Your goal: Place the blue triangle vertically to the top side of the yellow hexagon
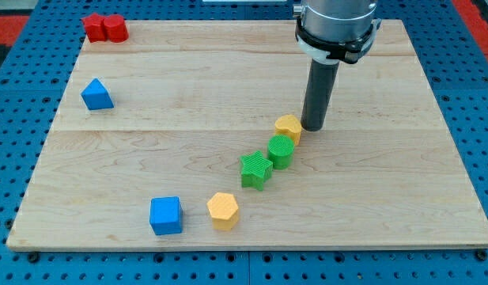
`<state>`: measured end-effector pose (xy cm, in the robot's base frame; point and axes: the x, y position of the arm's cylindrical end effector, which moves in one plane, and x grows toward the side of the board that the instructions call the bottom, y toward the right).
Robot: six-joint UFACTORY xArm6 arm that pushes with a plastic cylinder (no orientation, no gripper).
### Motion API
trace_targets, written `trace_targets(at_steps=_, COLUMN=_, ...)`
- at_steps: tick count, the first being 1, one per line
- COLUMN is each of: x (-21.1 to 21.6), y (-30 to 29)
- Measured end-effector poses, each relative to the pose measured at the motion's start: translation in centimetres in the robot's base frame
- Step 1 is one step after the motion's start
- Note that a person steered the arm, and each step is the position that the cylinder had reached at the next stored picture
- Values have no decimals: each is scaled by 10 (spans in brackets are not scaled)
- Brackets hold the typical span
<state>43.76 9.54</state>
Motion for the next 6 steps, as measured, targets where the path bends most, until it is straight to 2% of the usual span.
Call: trace_targets(at_steps=6, x=0, y=21)
